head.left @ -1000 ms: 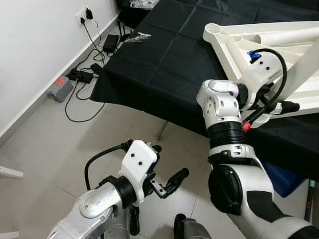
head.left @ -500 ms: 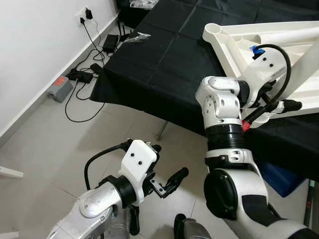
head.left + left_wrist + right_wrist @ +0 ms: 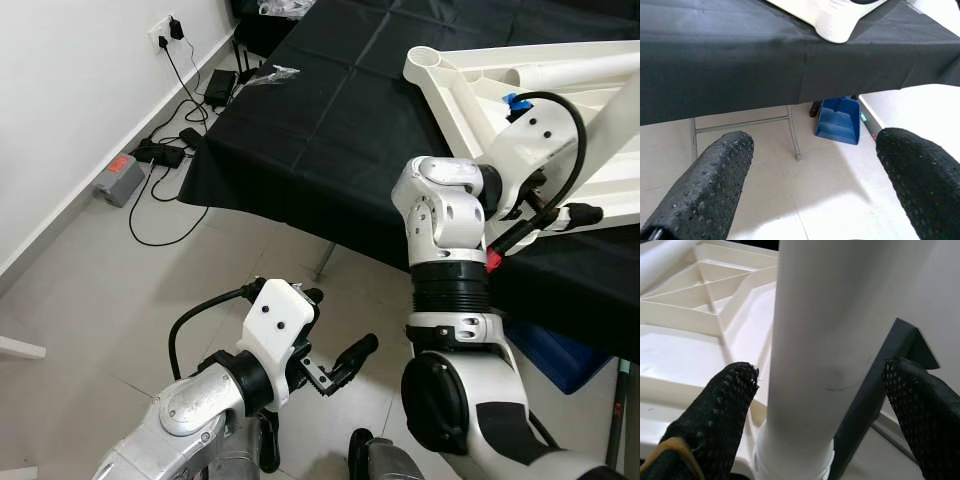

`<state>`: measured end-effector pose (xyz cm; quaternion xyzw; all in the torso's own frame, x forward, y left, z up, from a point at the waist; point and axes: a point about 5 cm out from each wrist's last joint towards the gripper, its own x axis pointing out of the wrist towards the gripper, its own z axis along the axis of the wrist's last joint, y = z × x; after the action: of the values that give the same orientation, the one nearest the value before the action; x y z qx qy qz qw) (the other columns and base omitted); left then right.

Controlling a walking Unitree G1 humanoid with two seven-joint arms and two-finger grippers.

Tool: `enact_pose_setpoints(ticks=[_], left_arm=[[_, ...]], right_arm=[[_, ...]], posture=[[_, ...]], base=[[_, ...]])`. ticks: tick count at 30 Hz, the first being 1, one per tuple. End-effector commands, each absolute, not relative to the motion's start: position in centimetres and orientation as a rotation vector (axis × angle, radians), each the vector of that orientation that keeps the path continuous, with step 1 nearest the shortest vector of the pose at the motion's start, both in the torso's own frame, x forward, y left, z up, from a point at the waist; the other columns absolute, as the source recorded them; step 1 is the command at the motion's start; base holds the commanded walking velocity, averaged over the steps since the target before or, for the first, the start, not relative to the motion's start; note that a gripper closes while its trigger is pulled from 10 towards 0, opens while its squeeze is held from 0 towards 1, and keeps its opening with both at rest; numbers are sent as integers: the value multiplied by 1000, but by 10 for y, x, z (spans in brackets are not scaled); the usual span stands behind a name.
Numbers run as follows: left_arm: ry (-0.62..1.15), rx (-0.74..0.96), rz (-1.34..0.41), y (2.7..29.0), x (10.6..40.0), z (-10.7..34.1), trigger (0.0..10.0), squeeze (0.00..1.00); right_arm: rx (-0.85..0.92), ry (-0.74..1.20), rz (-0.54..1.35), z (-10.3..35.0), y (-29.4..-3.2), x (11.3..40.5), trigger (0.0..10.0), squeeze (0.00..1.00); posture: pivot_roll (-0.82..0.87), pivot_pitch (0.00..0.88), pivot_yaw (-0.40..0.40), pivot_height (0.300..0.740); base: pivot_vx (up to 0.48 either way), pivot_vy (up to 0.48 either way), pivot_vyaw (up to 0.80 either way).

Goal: Building children table

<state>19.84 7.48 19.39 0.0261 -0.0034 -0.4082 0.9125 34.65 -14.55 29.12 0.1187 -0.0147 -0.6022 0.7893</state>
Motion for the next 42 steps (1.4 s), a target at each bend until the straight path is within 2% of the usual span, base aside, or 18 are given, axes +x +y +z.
enact_pose_setpoints(ticks=[1, 32, 42], left_arm=[[12, 50, -845, 75, 197, 189, 10000, 0], [0, 55, -844, 75, 199, 189, 10000, 0], [1, 45, -836, 75, 200, 189, 10000, 0]], right_arm=[[258, -24, -1277, 289, -143, 344, 10000, 0], [240, -41, -1101, 274, -140, 321, 10000, 0], [258, -63, -960, 270, -138, 318, 10000, 0]], posture=[[200, 335, -36, 740], [187, 305, -31, 740], [186, 309, -31, 740]], base=[[0, 0, 0], [0, 0, 0], [0, 0, 0]])
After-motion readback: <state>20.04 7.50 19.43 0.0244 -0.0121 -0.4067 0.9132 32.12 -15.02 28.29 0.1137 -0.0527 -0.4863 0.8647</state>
